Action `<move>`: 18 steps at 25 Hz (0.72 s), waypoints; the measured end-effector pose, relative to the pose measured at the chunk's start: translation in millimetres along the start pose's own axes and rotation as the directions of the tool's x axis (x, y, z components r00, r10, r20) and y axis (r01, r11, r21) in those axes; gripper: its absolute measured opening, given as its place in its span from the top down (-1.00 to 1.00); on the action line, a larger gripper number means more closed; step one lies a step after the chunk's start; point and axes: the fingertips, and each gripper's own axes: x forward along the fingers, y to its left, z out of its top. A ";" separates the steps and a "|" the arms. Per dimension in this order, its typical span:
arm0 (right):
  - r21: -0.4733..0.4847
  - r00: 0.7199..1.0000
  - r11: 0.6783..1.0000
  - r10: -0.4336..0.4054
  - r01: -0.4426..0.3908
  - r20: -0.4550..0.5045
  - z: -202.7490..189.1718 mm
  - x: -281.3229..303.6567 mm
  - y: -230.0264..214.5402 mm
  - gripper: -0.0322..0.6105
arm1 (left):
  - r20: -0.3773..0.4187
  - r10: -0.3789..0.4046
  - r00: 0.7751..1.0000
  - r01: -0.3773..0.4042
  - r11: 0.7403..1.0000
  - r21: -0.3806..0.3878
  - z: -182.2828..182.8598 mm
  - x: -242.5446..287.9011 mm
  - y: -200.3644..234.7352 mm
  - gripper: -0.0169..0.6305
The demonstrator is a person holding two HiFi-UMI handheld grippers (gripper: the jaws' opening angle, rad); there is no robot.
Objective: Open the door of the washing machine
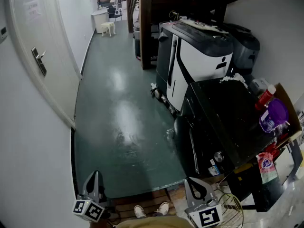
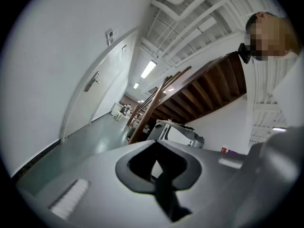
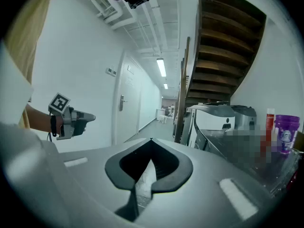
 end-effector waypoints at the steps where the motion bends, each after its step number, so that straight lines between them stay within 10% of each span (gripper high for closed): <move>1: 0.001 1.000 1.000 0.001 -0.001 -0.002 -0.7 -0.9 0.4 0.89 | -0.001 -0.001 1.000 0.001 1.000 0.001 -1.0 -0.8 -0.7 0.76; 18: 0.018 1.000 0.999 0.027 -0.027 0.012 -3.9 -17.7 12.8 0.89 | -0.012 0.004 1.000 -0.004 1.000 0.003 -13.2 -23.3 -5.4 0.76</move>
